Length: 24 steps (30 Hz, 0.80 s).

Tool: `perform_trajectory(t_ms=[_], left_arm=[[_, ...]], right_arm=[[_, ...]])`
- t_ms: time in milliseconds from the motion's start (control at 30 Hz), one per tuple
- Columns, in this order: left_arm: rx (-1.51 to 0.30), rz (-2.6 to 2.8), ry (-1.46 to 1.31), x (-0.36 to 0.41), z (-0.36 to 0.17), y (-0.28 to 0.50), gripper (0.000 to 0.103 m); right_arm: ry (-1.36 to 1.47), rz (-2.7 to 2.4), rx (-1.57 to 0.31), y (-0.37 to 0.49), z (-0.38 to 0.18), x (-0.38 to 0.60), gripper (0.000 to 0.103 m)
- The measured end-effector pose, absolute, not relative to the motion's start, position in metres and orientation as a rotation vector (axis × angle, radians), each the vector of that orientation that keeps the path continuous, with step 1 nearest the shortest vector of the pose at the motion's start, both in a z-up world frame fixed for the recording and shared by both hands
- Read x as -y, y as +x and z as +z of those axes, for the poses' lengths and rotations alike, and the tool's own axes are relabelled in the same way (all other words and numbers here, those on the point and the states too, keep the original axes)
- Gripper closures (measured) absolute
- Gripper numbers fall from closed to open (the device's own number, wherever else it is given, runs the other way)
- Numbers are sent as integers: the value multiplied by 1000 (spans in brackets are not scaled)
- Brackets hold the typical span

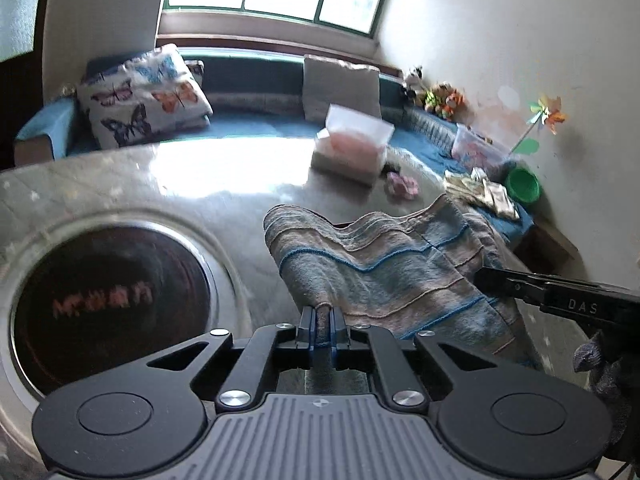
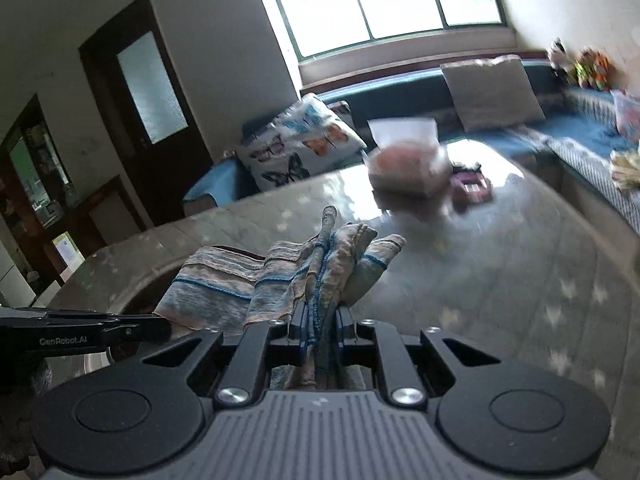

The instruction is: Fold clothes

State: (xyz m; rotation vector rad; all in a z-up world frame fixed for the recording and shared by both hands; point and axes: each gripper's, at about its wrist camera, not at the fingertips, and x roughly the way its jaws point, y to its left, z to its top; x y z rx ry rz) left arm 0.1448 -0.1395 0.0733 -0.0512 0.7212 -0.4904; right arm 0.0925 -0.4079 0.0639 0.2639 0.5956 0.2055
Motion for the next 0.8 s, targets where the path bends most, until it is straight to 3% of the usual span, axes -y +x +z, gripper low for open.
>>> perform_trajectory(t_ms=[433, 800], left_arm=[[-669, -430, -13, 150, 95, 202, 96], [-747, -404, -14, 161, 65, 240, 96]], right_arm=[[221, 212, -536, 156, 96, 404, 91], [257, 200, -598, 197, 65, 418, 91]])
